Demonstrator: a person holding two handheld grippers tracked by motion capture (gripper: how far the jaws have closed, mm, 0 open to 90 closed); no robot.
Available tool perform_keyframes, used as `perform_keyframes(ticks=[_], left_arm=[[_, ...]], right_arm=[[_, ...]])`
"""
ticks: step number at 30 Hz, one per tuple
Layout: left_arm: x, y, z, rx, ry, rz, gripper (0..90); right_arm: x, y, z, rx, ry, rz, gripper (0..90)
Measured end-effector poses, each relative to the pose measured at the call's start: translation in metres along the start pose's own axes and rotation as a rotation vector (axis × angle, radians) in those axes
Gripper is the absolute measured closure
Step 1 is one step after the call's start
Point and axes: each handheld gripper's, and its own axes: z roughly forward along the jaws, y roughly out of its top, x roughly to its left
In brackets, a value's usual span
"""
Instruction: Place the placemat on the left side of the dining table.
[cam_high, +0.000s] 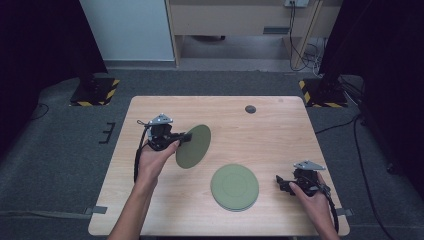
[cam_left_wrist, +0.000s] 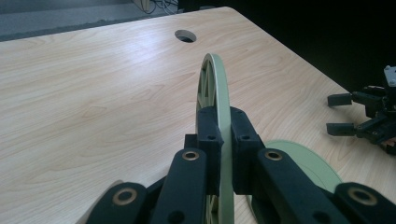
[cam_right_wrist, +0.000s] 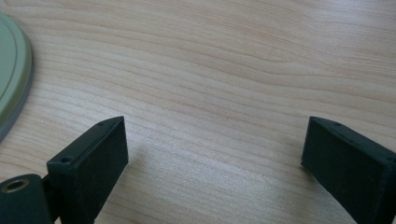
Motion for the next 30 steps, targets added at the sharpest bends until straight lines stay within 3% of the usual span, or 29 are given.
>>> perform_keyframes(ticks=[19,30], left_arm=[[0.032,0.001,-0.032,-0.032,0.068,-0.047,85.3],[0.045,0.002,-0.039,-0.034,0.096,-0.066,85.3]], right_arm=[[0.001,0.0,0.003,0.011,-0.011,-0.006,4.3],[-0.001,0.0,0.004,0.016,-0.025,0.006,3.0]])
